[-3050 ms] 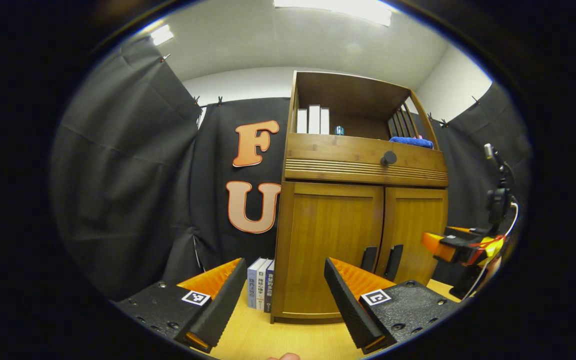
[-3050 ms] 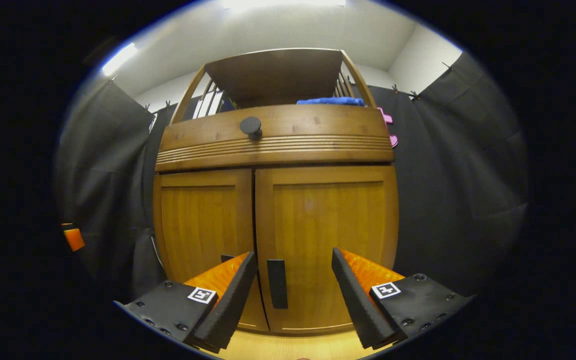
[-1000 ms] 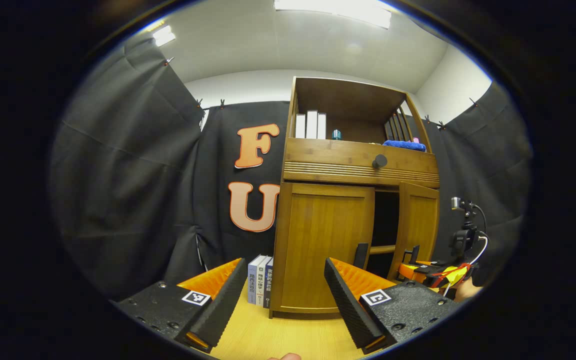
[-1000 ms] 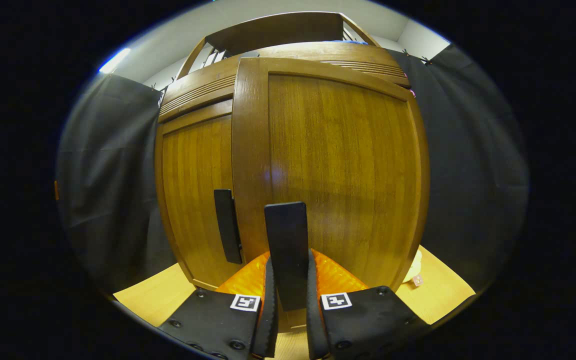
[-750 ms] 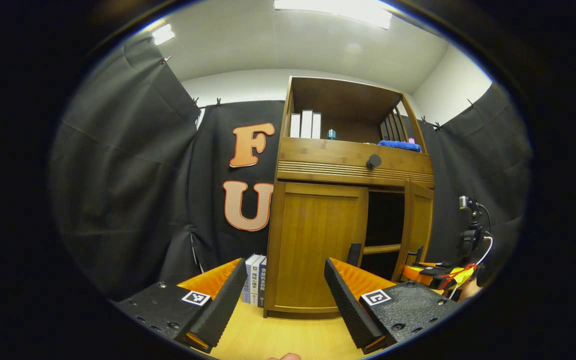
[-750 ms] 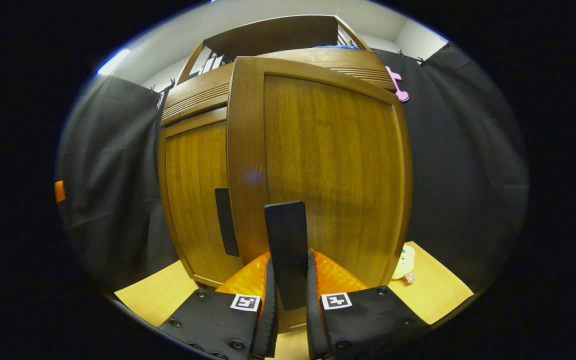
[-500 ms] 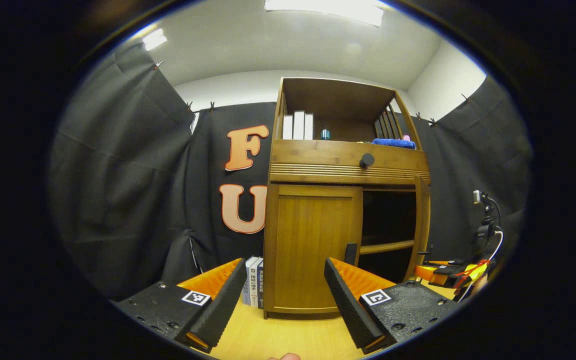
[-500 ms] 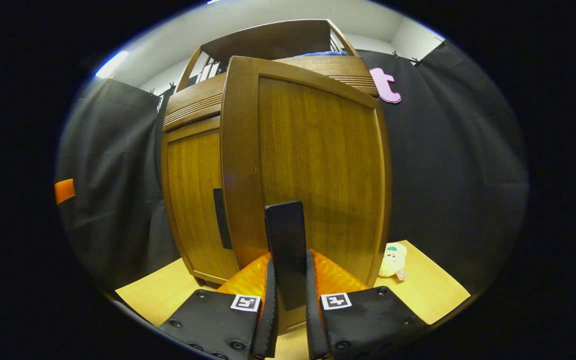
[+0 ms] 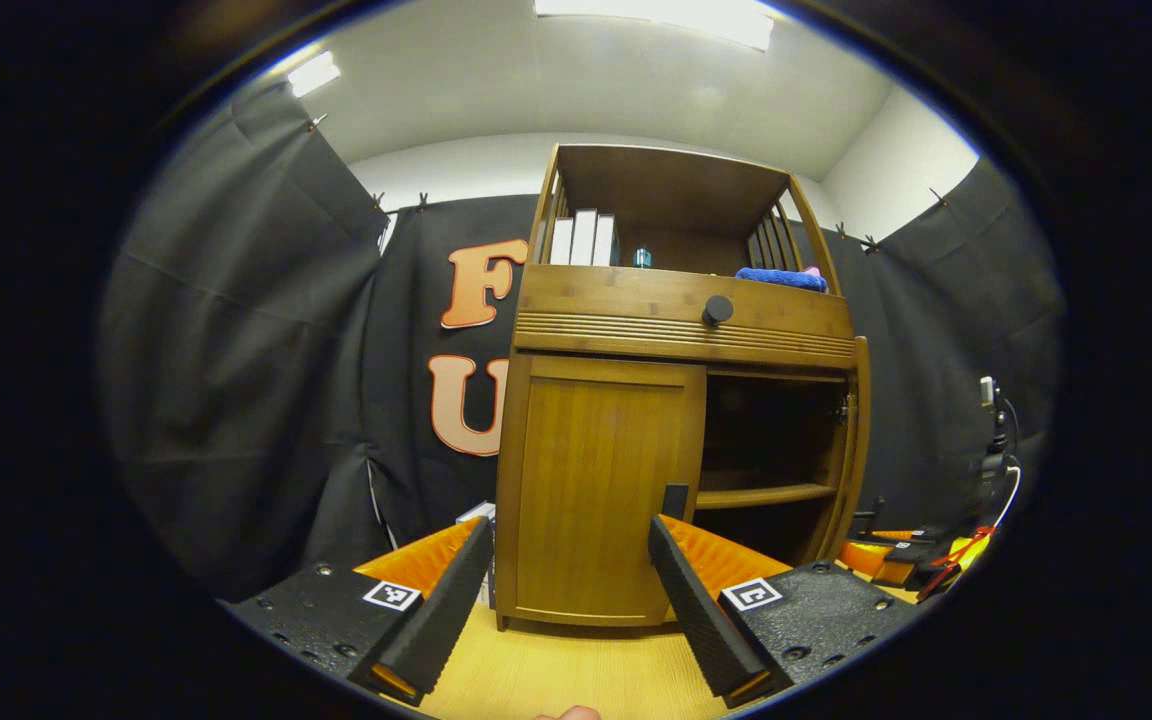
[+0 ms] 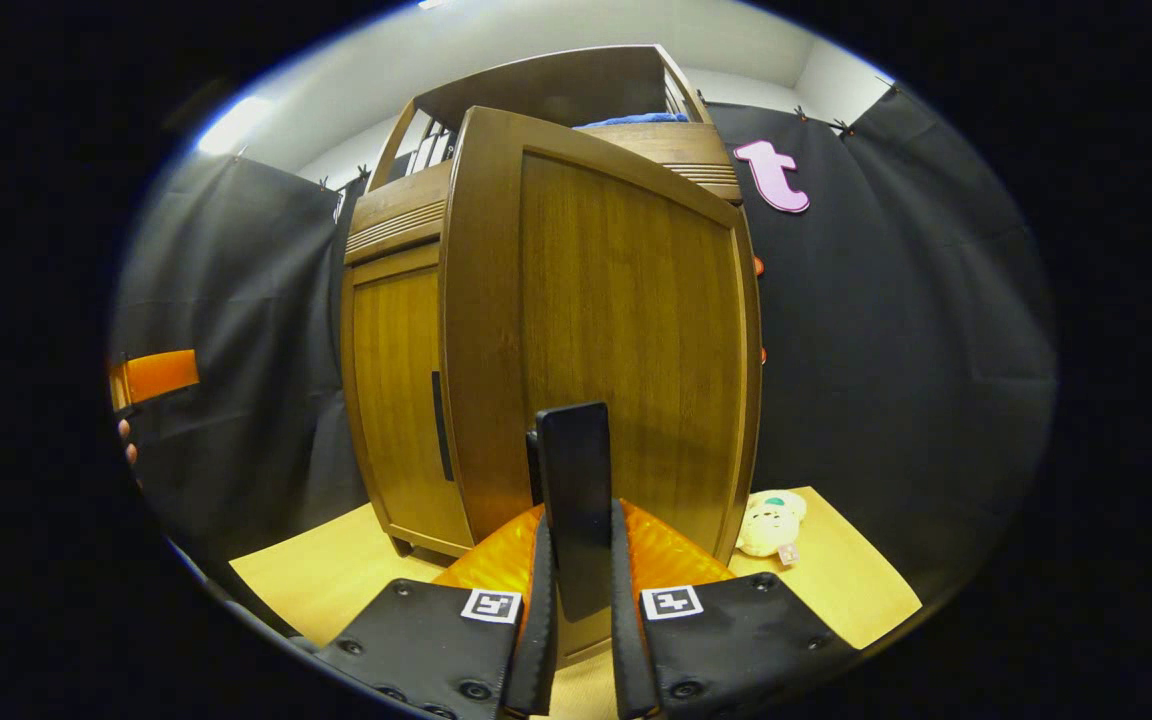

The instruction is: Open the right door of the double-door shoe cabinet with the right hand, and open the left door with the left hand.

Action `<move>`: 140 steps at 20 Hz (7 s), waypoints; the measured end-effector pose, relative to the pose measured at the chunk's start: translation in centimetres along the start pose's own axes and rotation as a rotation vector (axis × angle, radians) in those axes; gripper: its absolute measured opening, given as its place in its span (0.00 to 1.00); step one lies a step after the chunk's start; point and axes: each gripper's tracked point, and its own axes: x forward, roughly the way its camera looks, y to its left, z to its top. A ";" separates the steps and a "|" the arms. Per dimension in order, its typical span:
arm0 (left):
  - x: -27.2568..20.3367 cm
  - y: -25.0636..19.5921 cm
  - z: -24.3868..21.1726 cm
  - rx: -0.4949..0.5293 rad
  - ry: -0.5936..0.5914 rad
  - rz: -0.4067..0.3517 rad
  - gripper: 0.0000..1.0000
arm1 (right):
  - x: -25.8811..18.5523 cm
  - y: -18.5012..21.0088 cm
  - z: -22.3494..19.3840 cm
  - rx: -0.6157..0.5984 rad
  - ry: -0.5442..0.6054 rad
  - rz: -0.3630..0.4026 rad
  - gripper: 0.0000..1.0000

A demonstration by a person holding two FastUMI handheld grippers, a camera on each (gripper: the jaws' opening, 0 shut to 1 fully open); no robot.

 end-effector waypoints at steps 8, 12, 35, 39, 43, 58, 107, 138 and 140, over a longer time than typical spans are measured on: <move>-0.8 -2.9 1.3 0.034 -0.024 0.112 0.95 | -3.0 -3.1 0.2 -0.014 0.001 0.052 0.30; -1.2 -4.9 0.6 0.017 -0.024 0.143 0.94 | -4.9 -6.4 0.3 -0.035 0.002 0.050 0.34; -4.7 -8.8 1.3 0.051 -0.030 0.180 0.95 | -7.1 -17.1 0.4 0.001 -0.017 -0.007 0.16; -4.0 -9.7 0.6 0.040 -0.019 0.153 0.92 | -8.6 -18.2 -0.4 0.001 0.000 -0.052 0.02; -3.4 -10.5 0.5 0.003 -0.029 0.121 0.92 | -11.8 -18.1 -0.2 0.015 -0.008 -0.081 0.22; 2.9 -9.6 -1.1 -0.022 -0.007 -0.088 0.92 | -19.7 -11.6 7.5 0.028 -0.171 -0.252 0.02; 22.4 -13.6 -13.5 0.032 0.132 -0.205 0.29 | -18.7 -5.5 3.6 0.003 -0.152 -0.289 0.93; 6.1 5.9 -8.9 0.008 0.118 -0.219 0.19 | -13.5 6.8 1.4 -0.019 -0.157 -0.147 0.92; 6.4 7.8 -9.3 0.025 0.122 -0.194 0.19 | -13.4 7.0 1.3 -0.019 -0.155 -0.156 0.92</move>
